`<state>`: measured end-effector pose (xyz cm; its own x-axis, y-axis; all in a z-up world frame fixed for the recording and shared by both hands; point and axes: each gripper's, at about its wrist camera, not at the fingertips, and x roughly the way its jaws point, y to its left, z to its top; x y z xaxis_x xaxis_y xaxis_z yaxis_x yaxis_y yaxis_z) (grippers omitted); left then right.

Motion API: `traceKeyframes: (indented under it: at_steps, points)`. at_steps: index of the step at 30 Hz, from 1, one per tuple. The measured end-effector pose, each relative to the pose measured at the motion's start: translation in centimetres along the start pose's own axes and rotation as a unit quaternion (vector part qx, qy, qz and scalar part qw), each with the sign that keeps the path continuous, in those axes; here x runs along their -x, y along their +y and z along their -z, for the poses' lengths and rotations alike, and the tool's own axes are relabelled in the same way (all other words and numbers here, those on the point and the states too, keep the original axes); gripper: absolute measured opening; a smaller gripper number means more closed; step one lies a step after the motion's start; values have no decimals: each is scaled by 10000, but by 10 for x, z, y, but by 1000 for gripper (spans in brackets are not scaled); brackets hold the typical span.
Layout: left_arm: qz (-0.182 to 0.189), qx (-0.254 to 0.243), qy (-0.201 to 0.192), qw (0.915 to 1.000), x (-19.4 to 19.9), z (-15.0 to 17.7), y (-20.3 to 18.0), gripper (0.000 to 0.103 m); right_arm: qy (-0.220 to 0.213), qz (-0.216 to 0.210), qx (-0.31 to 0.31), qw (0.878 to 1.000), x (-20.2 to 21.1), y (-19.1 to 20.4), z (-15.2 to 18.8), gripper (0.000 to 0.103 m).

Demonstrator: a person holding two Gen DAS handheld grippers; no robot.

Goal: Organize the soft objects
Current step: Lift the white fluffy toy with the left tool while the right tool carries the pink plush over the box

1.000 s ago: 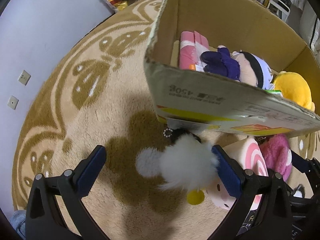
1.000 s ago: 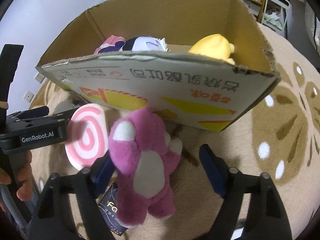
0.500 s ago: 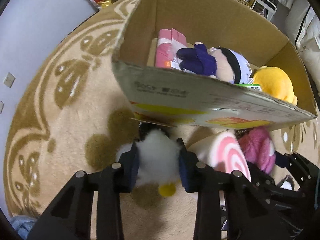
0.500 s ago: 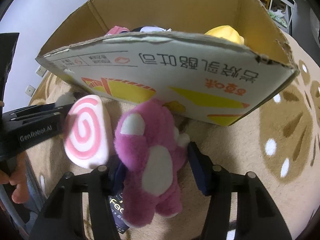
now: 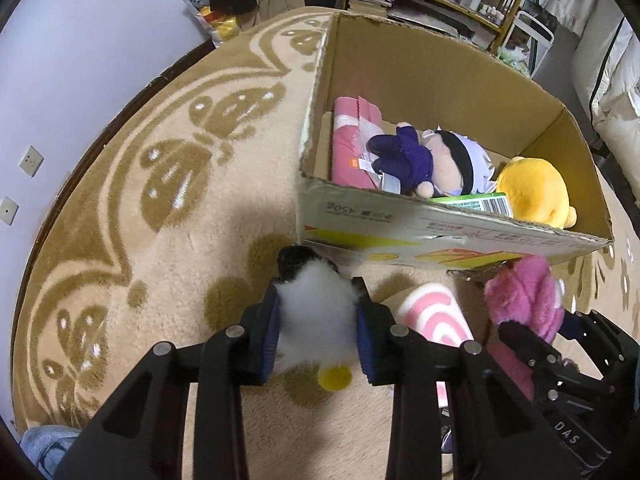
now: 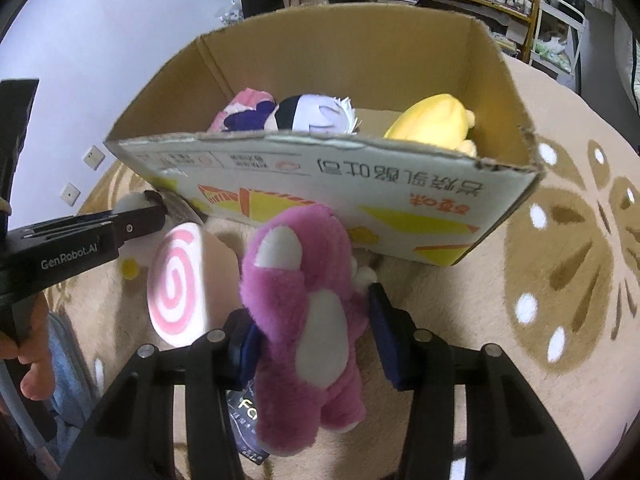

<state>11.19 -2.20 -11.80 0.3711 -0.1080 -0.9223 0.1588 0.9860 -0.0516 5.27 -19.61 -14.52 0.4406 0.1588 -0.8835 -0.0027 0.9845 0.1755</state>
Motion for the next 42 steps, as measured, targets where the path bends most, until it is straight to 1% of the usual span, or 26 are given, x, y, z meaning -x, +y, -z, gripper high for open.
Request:
traceKeyframes:
  at_steps: [1, 10, 15, 17, 22, 25, 28, 32, 36, 42]
  points:
    - [-7, 13, -11, 10000, 2, 5, -3, 31, -30, 0, -11, 10000, 2, -1, 0, 51]
    - [-138, 148, -237, 9995, 23, 11, 5, 31, -365, -3, -239, 9990, 36, -14, 7, 51]
    - [-222, 105, -460, 9986, 40, 13, 6, 31, -582, 18, -284, 9979, 46, -14, 9, 51]
    - [-205, 112, -526, 9983, 44, 14, 8, 31, -743, 57, -261, 9969, 52, -13, 8, 51]
    - [-223, 8, -782, 9967, 60, 18, 3, 31, -947, 111, -332, 9949, 67, -16, 9, 51]
    - [-294, -33, -1032, 9942, 73, 21, 0, 31, -1015, 131, -334, 9942, 74, -16, 10, 51]
    - [-403, -70, -1379, 9896, 90, 25, -3, 31, -1119, 174, -303, 9931, 82, -15, 10, 51]
    - [-370, 21, -1689, 9849, 107, 25, -2, 31, -1273, 166, -286, 9913, 94, -12, 12, 51]
    - [-314, 90, -1894, 9814, 117, 24, 0, 31, -1428, 174, -240, 9893, 104, -11, 11, 51]
    - [-353, -59, -2159, 9758, 127, 21, -5, 31, -1712, 122, -210, 9849, 116, -11, 8, 51]
